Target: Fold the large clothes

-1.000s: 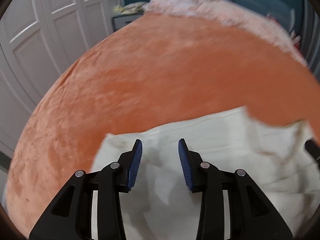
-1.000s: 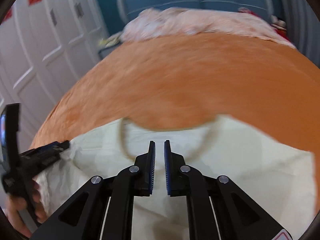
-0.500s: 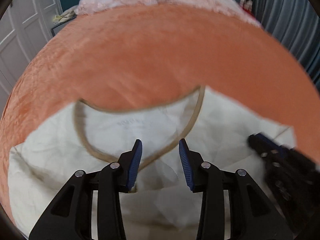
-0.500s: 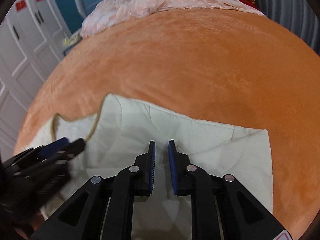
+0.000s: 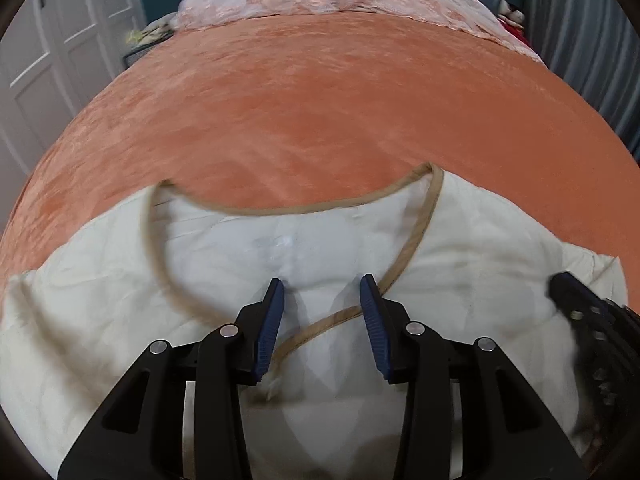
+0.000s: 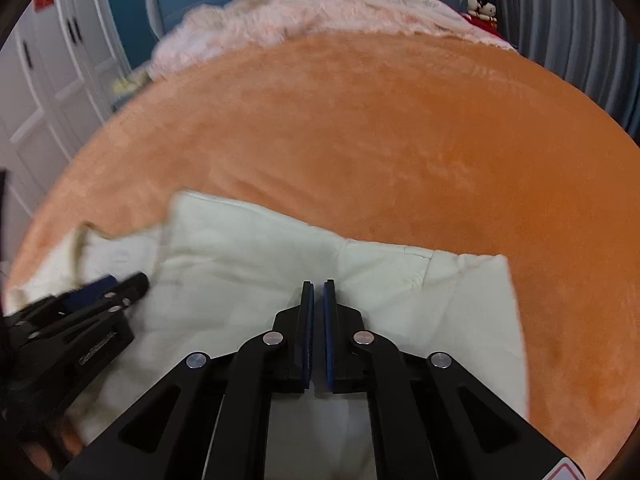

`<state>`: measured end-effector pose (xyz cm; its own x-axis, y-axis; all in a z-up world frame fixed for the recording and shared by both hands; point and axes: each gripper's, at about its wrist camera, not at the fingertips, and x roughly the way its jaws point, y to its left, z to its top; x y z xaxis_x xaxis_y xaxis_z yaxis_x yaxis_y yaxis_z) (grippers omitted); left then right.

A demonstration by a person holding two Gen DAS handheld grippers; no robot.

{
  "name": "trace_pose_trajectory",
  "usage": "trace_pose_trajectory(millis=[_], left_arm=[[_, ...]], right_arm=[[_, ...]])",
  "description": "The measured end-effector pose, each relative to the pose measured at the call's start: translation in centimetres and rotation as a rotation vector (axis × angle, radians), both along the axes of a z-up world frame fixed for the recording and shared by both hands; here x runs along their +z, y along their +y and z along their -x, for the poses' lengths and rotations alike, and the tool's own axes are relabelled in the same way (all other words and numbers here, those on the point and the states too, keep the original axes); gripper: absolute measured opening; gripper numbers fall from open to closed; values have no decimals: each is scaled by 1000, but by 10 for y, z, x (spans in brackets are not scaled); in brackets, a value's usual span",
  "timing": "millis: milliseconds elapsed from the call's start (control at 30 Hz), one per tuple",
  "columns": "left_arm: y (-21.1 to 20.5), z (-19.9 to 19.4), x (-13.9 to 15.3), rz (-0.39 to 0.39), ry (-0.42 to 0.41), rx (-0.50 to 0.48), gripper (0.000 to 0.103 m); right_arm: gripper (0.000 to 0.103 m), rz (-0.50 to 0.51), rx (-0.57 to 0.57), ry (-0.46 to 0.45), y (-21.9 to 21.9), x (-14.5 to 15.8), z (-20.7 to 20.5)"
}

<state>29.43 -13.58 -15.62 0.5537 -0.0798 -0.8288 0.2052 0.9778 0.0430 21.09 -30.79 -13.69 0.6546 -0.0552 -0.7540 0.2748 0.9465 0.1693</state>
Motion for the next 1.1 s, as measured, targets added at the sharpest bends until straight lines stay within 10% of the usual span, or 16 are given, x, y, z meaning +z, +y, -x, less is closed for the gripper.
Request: trace_pose_trajectory(millis=[200, 367, 600, 867, 1100], left_arm=[[96, 85, 67, 117, -105, 46, 41], [205, 187, 99, 122, -116, 173, 73], [320, 293, 65, 45, 67, 404, 84], [353, 331, 19, 195, 239, 452, 90], [340, 331, 9, 129, 219, 422, 95]], right_arm=[[13, -48, 122, -236, 12, 76, 126], [51, -40, 142, -231, 23, 98, 237], [63, -16, 100, -75, 33, 65, 375], [64, -128, 2, 153, 3, 12, 381], [65, -105, 45, 257, 16, -6, 375]])
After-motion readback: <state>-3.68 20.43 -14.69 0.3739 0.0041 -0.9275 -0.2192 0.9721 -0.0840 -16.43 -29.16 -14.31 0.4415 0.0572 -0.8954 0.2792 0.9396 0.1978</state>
